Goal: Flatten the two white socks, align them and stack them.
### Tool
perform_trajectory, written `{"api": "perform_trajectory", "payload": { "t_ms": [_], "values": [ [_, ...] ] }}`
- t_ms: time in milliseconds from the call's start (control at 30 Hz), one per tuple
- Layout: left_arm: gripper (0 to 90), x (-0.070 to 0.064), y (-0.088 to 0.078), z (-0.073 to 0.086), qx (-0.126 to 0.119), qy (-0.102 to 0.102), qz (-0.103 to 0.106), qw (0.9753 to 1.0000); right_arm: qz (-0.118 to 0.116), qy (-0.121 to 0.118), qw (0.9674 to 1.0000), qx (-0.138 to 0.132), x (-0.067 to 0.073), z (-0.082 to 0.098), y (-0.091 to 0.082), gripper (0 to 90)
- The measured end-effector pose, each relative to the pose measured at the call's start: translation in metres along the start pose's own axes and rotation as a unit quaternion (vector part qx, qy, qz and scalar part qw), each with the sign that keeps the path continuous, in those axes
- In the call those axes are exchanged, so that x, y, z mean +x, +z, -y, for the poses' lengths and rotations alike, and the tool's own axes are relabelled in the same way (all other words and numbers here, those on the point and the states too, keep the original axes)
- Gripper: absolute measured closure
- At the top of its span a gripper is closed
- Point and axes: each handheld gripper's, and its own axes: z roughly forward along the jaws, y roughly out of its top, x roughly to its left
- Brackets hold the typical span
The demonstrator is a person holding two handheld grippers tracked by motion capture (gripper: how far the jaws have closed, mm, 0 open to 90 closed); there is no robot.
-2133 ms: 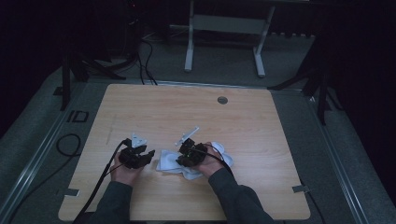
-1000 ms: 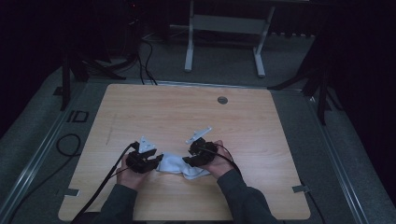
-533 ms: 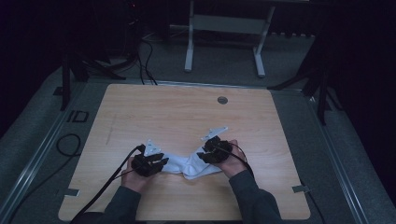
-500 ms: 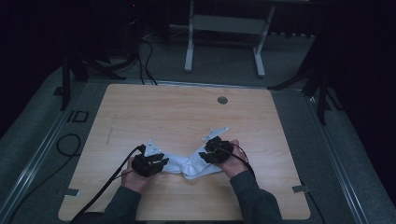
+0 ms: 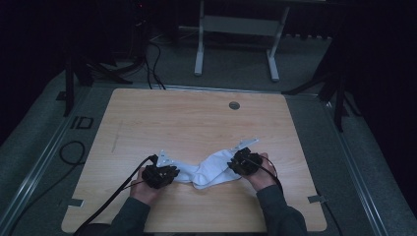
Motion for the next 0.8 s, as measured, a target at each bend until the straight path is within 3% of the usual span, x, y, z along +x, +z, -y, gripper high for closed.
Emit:
{"api": "perform_trajectory", "payload": {
  "t_ms": [467, 800],
  "values": [
    [89.3, 0.002, 0.005, 0.001, 0.023, 0.01, 0.001, 0.9997, 0.02, 0.02, 0.9991, 0.031, -0.015, 0.021, 0.01, 81.2],
    [89.8, 0.004, 0.004, 0.002, 0.03, 0.016, -0.005, 0.9994, 0.027, 0.034, 0.9988, 0.023, -0.025, 0.026, 0.011, 84.8]
  ]
}}
